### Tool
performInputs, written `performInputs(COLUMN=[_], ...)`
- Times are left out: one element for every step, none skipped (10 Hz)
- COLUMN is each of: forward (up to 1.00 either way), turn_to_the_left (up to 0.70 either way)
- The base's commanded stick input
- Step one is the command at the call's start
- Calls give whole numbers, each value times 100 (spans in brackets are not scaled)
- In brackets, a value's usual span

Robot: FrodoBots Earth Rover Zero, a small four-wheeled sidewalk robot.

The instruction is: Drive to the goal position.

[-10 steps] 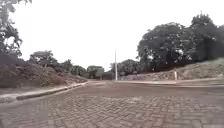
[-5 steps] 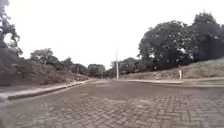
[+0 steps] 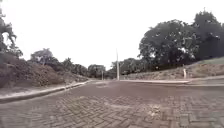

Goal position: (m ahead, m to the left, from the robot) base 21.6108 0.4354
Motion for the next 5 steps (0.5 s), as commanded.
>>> performInputs(forward=[85,85,85,85,85], turn_to_the_left=[0,0,0,0,0])
